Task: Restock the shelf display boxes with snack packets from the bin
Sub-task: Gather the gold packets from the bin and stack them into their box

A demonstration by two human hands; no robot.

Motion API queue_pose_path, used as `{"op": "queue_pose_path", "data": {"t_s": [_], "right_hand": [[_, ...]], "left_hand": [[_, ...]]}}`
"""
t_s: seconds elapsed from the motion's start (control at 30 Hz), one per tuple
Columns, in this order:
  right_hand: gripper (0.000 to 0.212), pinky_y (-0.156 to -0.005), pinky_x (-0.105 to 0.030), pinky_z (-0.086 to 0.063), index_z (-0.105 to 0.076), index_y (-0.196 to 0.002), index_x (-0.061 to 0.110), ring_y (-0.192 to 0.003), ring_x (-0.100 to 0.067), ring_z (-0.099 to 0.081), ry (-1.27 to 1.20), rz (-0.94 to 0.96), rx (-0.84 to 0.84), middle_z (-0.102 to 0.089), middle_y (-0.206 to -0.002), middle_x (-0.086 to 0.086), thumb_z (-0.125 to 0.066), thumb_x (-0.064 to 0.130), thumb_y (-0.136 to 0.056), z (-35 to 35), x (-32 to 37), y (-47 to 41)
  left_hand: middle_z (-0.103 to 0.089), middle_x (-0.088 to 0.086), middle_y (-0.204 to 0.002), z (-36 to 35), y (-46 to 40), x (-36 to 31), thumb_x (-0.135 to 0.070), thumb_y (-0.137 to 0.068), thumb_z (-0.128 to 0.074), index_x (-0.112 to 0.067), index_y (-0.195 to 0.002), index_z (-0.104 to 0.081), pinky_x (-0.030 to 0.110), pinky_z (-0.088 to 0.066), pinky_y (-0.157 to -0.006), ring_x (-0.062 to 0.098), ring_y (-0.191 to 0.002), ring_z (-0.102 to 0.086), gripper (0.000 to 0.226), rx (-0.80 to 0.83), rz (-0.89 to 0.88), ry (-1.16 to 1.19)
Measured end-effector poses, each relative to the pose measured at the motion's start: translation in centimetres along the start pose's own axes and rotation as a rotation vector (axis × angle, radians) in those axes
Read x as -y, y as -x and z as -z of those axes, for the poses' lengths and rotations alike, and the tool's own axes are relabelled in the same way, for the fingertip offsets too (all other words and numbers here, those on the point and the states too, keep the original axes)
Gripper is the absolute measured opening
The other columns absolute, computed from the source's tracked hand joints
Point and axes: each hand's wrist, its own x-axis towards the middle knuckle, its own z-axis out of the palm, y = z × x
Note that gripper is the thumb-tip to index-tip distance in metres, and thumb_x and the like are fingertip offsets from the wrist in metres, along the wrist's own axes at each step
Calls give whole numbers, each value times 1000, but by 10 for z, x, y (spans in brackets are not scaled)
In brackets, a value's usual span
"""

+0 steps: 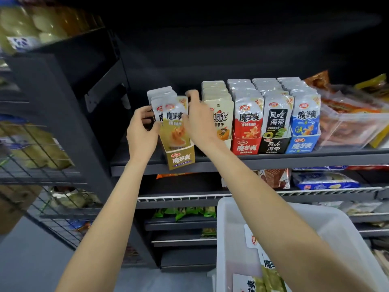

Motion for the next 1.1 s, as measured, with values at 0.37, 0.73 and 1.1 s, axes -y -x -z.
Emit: {"op": "queue_pose_path", "data": {"t_s": [0.37, 0.73, 1.1], "right_hand": [[33, -81, -26, -49, -56, -122, 13, -104, -14, -57, -105, 122, -30, -55, -126, -1, -53, 8, -90, 37, -17, 106], [18, -68, -9, -43, -69, -103, 12, -82, -17, -68, 131, -429, 369, -73, -92, -1, -63, 6, -87, 89, -181, 280], [56, -100, -46, -36, -35, -134, 10, -125, -38, -37, 521, -768, 493, -33, -141, -19, -60, 28, -88, 104, -249, 327]], "left_hand": [[-62, -7, -104, 2, 70, -20, -11, -92, -53, -18, -111, -58, 29, -49, -79, 8, -95, -59, 21, -70, -289, 131], [-62, -12, -91, -74, 227, -5, -23, -90, -55, -20, -108, -64, 27, -47, -78, 8, -92, -56, 21, 875, -380, -69], [-35, 10, -140, -164, 292, 43, -47, -81, -67, -13, -140, -32, 39, -43, -96, 26, -124, -38, 77, 1301, -233, -622]]}}
